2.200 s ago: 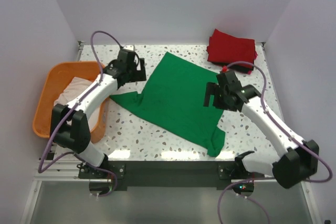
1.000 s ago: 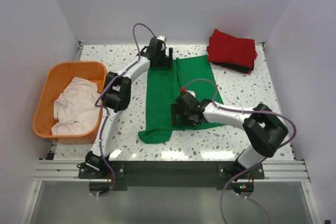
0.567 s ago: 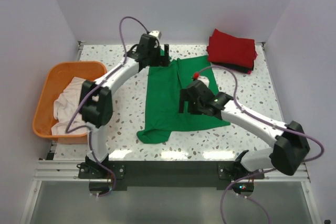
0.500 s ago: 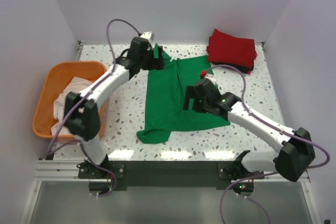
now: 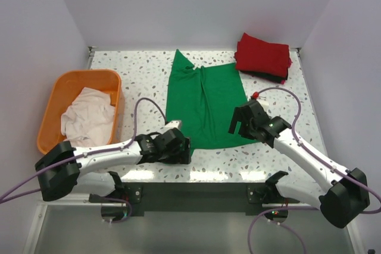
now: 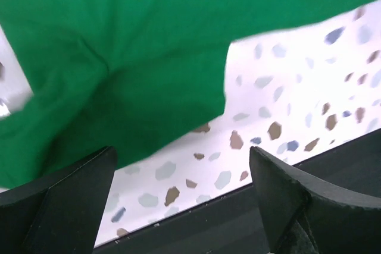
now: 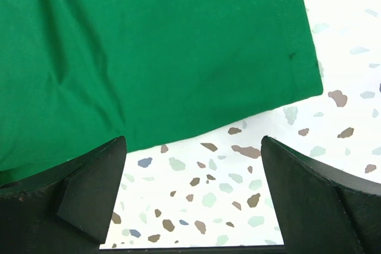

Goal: Fold and stack the t-shirts
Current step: Flatten the tshirt out

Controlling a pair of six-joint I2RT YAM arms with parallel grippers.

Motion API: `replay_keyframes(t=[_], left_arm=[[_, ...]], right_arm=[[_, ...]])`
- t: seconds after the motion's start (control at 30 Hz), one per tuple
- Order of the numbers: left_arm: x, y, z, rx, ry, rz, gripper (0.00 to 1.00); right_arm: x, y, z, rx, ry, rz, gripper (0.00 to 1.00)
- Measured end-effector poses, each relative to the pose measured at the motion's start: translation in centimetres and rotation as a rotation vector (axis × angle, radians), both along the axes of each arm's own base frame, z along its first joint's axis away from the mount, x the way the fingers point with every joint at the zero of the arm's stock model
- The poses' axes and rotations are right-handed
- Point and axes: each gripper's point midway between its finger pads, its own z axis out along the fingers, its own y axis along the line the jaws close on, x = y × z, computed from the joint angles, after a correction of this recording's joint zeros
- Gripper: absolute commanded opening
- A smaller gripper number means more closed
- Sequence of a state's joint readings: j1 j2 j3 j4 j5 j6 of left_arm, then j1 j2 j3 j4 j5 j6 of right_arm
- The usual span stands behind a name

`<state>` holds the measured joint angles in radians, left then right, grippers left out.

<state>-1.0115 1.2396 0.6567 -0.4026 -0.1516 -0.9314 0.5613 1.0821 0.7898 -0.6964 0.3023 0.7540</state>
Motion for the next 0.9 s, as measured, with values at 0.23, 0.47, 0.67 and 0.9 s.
replay_keyframes(t=[0.23, 0.47, 0.67, 0.9], left_arm=[[-2.2, 0.2, -2.6, 0.013, 0.126, 0.159, 0.89], [-1.8, 0.3, -2.6, -0.018, 0.154, 0.31, 0.87], [-0.8, 1.4, -2.9, 0.031, 0.133, 0.427, 0.91], [5.4, 5.1, -3.3, 0.147, 0.039, 0.562, 0.96]], right_arm=[[-0.6, -0.5, -0.8, -0.007, 0.012, -0.01, 0.99], [-0.7, -0.5, -1.6, -0.016, 0.036, -0.008, 0.99], [-0.5, -0.3, -1.9, -0.017, 0.039, -0.005, 0.99], [-0.8, -0.7, -2.5, -0.027, 0.05, -0.008, 0.99]])
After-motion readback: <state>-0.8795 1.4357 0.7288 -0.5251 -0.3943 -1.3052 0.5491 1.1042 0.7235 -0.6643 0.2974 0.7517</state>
